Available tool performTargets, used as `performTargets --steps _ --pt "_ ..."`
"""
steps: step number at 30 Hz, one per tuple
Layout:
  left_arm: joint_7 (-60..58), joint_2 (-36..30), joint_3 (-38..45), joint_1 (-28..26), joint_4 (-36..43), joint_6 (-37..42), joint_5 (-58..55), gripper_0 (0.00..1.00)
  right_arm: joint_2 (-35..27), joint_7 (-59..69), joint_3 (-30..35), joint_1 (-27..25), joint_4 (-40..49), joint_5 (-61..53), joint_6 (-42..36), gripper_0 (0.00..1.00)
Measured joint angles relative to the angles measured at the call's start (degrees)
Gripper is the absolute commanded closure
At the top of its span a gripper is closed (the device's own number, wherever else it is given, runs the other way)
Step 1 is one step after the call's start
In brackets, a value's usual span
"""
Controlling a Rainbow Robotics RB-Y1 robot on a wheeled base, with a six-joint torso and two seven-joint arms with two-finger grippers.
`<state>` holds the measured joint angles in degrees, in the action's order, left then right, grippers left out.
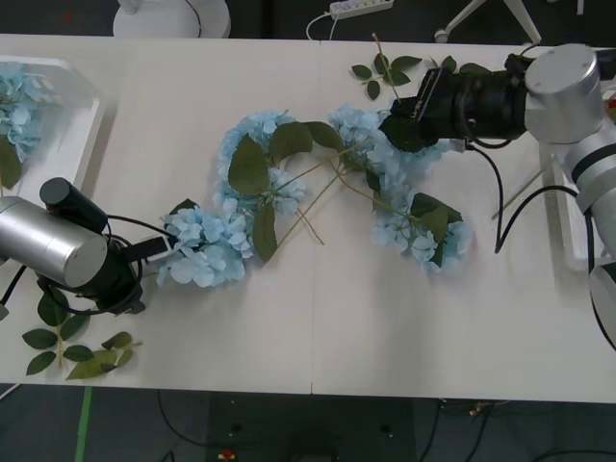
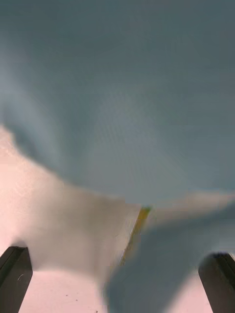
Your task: Place the red flowers into the right box and the blue flowers into the left box. If a person shows an open palm, hand one flower to the person first, then continue sorting.
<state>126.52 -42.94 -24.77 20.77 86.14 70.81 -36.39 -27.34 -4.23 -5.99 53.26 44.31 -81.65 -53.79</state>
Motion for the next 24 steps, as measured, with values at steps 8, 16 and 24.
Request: performTargets --steps 8,16,24 --pt "1.12 0.02 -0.60 0.39 -0.44 -1.46 0.23 0.75 -8.79 -19.32 -0.24 0.81 0.36 -10.93 -9.82 1.00" --pt "1.12 0.07 -0.60 1.03 -1.28 -2.57 0.25 1.00 -14.73 -55.03 -0.27 0.82 4.04 -12.80 -14.60 1.00" --pt "1.12 0.15 -0.60 1.43 -1.85 -3.08 0.61 1.00 -19.61 -85.81 -0.34 0.81 11.96 -21.67 -14.40 1.00"
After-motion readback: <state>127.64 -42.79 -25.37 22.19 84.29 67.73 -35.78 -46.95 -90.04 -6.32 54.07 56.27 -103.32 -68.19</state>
